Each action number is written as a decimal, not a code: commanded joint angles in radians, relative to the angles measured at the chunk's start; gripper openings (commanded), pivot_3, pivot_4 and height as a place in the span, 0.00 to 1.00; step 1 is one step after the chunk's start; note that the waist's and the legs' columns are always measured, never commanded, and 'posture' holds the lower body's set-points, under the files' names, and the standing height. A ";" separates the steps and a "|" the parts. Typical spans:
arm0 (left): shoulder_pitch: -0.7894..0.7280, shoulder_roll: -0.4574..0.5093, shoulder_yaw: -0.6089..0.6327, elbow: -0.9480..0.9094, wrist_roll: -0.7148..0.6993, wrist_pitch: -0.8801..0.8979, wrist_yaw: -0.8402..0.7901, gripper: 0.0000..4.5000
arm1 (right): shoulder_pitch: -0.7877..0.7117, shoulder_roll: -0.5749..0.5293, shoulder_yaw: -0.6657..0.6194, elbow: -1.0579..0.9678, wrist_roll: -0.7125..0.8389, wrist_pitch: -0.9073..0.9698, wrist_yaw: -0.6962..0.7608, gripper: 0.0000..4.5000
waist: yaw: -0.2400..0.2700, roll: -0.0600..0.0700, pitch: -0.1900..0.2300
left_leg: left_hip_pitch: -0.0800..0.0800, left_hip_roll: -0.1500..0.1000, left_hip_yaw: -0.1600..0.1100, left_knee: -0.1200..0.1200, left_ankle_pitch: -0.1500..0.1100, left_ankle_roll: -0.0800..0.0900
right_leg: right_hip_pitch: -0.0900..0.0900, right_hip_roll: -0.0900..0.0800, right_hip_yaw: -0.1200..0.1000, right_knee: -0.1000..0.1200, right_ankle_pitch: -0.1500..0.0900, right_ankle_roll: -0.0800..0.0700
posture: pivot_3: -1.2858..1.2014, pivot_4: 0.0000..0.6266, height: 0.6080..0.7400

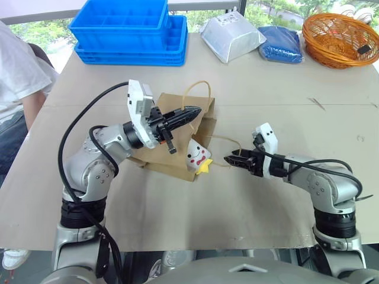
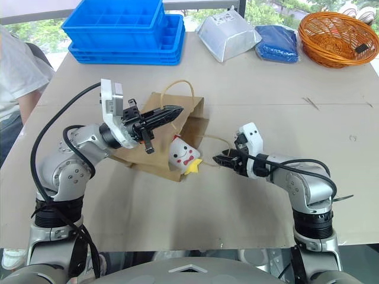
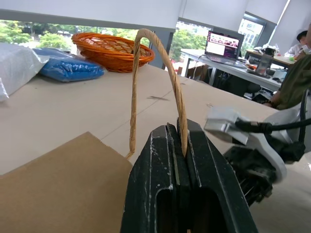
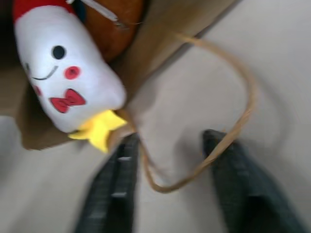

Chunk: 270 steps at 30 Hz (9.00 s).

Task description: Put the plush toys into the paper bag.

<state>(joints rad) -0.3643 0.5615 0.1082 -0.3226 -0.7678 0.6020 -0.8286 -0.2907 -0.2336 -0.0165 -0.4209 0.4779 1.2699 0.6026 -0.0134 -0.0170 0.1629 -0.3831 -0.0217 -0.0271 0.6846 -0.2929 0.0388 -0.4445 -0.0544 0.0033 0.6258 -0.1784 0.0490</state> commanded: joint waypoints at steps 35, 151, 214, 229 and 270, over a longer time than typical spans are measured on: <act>-0.521 -0.020 -0.095 0.588 0.165 -0.101 -0.284 0.00 | -0.222 -0.516 -0.160 -0.250 1.292 -0.409 -0.706 0.02 | 0.004 -0.002 0.000 | -0.002 0.001 0.001 0.001 -0.002 0.005 | 0.000 0.001 0.000 0.000 0.000 0.000 | 0.52 0.24 1.00; -0.026 -0.077 -0.177 0.083 0.414 -0.268 -0.003 0.01 | -0.009 -0.325 0.295 -0.077 -0.079 -0.736 0.205 0.00 | 0.025 -0.005 0.001 | 0.003 0.005 0.010 0.002 -0.003 0.006 | 0.000 0.003 0.007 0.000 0.000 0.001 | 0.52 0.24 1.00; 0.232 0.185 0.142 0.128 0.215 -0.229 -0.362 0.99 | 0.710 -0.506 -0.443 -0.287 0.025 -0.872 0.237 1.00 | 0.009 -0.007 0.001 | 0.005 0.006 0.010 0.004 -0.006 0.011 | 0.004 0.002 0.007 -0.001 -0.001 0.002 | 0.52 0.24 1.00; 0.614 0.205 0.223 -0.028 0.226 -0.280 -0.339 0.99 | 0.915 -0.487 -0.642 -0.239 0.051 -0.914 0.340 1.00 | 0.027 -0.003 -0.001 | 0.012 0.007 0.017 0.002 -0.007 0.011 | 0.008 0.002 0.012 -0.002 -0.006 0.002 | 0.52 0.24 1.00; 0.053 0.022 -0.292 0.702 1.184 -1.933 0.132 0.30 | 1.001 -0.495 -0.749 -0.458 0.167 -0.969 0.459 1.00 | 0.030 -0.003 -0.004 | 0.019 0.007 0.019 0.000 -0.009 0.014 | 0.014 0.001 0.013 -0.004 -0.001 0.004 | 0.52 0.24 1.00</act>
<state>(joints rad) -0.3059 0.5710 -0.1536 0.3841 0.4589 -1.3650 -0.7289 0.7029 -0.7375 -0.7302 -0.8735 0.6476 0.3374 1.0442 0.0164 -0.0204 0.1585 -0.3634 -0.0149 -0.0076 0.6851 -0.3014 0.0525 -0.4302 -0.0542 0.0164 0.6218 -0.1793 0.0531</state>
